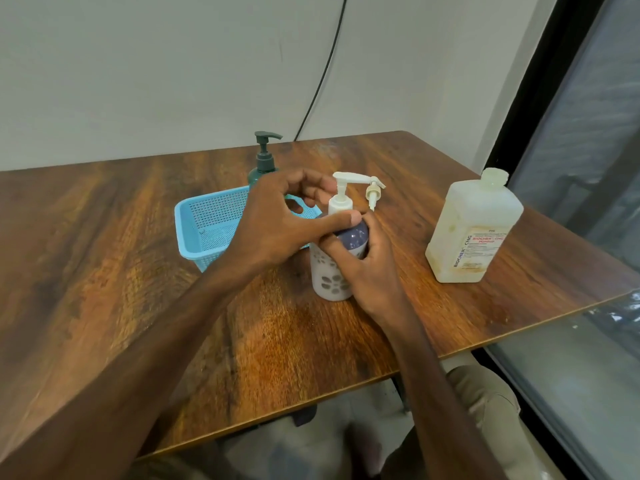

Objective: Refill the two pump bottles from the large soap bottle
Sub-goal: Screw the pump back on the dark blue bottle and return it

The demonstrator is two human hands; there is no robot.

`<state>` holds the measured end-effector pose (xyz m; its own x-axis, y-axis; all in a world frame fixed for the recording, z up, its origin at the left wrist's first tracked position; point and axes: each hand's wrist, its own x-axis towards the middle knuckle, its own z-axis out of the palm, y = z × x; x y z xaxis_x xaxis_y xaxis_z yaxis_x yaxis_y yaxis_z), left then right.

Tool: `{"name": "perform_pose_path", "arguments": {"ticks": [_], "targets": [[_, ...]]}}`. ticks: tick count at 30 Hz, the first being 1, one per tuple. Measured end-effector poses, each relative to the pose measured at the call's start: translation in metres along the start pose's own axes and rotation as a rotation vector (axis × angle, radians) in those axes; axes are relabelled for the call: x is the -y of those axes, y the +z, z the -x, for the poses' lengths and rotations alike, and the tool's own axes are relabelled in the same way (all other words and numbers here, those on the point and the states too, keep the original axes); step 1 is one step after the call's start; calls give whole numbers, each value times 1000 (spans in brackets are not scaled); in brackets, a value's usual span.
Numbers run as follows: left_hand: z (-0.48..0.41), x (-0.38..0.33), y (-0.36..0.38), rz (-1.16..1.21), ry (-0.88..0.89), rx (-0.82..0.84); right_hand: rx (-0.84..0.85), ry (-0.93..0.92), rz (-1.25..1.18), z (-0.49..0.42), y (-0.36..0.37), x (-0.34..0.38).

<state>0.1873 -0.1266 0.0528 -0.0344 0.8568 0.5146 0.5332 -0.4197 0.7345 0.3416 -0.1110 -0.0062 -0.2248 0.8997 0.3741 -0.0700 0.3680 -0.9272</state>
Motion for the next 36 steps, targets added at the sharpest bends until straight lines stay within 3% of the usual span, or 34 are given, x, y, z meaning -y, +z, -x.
{"name": "perform_pose_path", "arguments": {"ticks": [4, 9, 12, 16, 24, 28, 31, 36], "targets": [[-4, 1, -7, 101, -21, 122, 8, 2, -21, 0, 0, 0], [0, -11, 3, 38, -3, 243, 17, -24, -46, 1, -1, -1], [2, -14, 7, -99, -24, 142, 17, -7, -27, 1, -1, 1], [-4, -9, 1, 9, -41, 39, 15, -4, -36, 1, 0, 2], [-4, 1, -6, 184, -66, 234, 23, -22, -53, 2, 2, 6], [1, -4, 6, -7, -27, 104, 26, -6, -8, 1, 0, 3], [0, -3, 6, 6, -17, 8, 15, 0, -14, 1, 0, 2], [-7, -2, -9, 129, -54, 182, 16, 0, -35, 0, 1, 2]]}}
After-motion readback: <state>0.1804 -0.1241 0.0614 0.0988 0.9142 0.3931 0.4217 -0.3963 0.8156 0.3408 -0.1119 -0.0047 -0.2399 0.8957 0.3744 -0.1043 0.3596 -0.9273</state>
